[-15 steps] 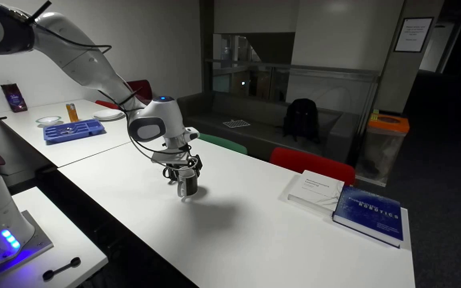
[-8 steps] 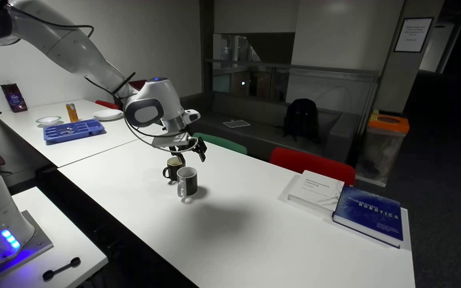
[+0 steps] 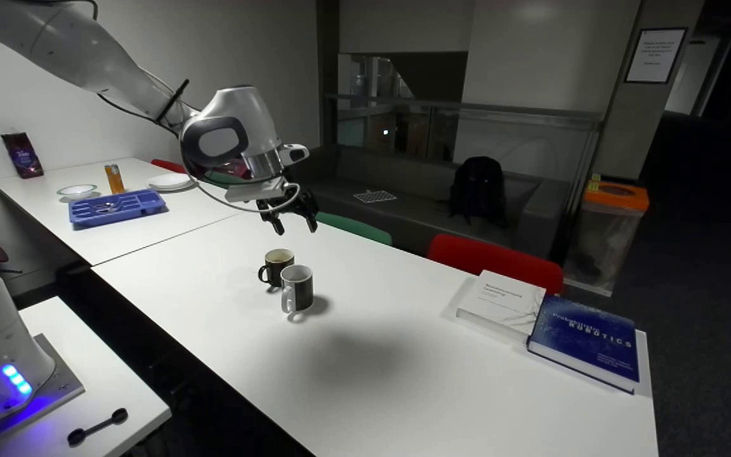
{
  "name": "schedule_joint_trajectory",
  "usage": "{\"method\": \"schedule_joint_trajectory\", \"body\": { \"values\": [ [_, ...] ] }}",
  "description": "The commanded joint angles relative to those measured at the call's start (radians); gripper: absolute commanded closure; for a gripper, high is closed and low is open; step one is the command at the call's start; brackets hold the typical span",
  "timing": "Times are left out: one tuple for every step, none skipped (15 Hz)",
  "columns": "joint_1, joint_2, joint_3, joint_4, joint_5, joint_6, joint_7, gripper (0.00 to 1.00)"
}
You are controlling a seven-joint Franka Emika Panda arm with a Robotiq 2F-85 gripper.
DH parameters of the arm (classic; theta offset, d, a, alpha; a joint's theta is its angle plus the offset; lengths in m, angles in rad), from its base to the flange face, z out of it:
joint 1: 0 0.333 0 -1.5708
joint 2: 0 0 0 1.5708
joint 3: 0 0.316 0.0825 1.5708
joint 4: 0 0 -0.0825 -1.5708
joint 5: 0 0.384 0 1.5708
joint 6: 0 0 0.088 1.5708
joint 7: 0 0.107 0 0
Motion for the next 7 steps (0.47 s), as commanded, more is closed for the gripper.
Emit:
{"method": "schedule_joint_trajectory", "body": {
  "values": [
    [0.035,-0.104,-0.028,-0.037,0.036,-0.088,-0.021,0.0],
    [0.041,-0.115,-0.032,-0.042,0.036,-0.101,-0.02,0.0],
    [0.046,-0.062,-0.038,-0.007,0.012,-0.076,0.003,0.0],
    [0.05,-0.075,-0.04,-0.01,0.013,-0.089,0.003,0.0],
    [0.052,-0.082,-0.042,-0.014,0.014,-0.091,0.003,0.0],
    [0.053,-0.084,-0.043,-0.017,0.014,-0.091,0.004,0.0],
    [0.054,-0.084,-0.043,-0.02,0.014,-0.091,0.004,0.0]
  ]
}}
